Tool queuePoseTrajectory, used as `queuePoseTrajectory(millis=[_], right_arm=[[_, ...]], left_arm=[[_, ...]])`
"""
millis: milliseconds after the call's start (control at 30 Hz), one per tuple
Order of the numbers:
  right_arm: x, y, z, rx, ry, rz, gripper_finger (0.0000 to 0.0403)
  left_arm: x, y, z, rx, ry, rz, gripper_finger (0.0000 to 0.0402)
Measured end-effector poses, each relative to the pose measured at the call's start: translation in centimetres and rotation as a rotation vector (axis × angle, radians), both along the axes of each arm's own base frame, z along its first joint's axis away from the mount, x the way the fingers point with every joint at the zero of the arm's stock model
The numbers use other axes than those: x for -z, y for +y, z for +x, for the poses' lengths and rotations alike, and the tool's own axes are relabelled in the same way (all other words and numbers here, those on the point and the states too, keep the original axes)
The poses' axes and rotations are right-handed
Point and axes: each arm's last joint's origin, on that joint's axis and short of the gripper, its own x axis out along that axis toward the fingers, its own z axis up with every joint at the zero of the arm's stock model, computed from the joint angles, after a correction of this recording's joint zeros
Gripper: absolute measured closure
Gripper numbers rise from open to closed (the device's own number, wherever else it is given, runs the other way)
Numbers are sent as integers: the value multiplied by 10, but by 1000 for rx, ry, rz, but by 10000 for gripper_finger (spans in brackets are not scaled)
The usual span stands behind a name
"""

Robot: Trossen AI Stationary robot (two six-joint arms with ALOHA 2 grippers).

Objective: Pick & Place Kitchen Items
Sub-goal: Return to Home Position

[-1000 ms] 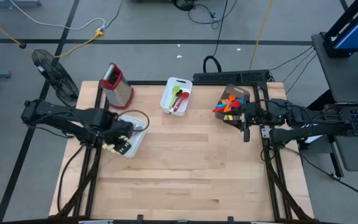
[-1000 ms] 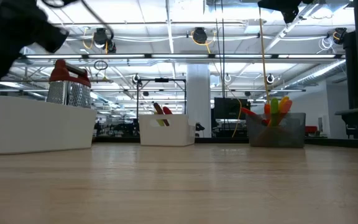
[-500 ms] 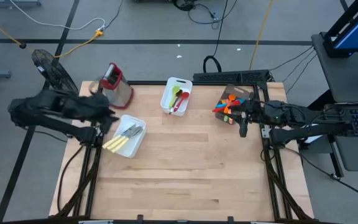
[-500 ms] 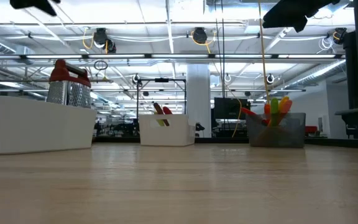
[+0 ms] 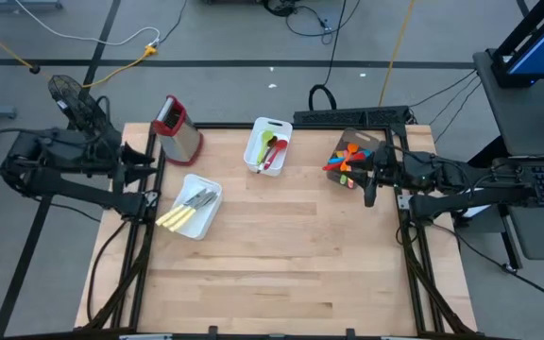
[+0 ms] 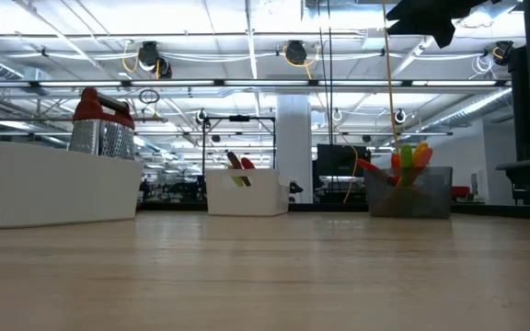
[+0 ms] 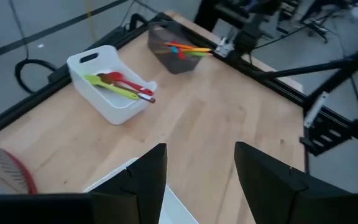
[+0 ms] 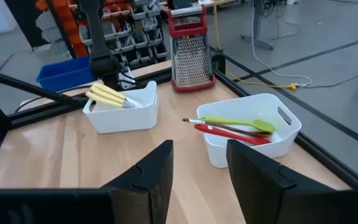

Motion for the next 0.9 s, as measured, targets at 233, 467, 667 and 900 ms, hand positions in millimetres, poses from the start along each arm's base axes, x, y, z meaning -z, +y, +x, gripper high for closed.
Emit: queuePoseTrajectory(millis=[233, 467, 667, 900], right_arm=[[-1, 0, -1, 9, -16, 32, 261], [-3, 0, -6, 10, -32, 37, 261], [13, 0, -2, 21, -30, 76, 261], [43, 0, -2, 36, -40, 134, 261]], left_arm=[[0, -2, -8, 112, -16, -12, 210], [14, -3, -6, 142, -58, -16, 210], [55, -5, 0, 192, -146, -38, 210], [98, -5, -4, 194, -282, -25, 210]])
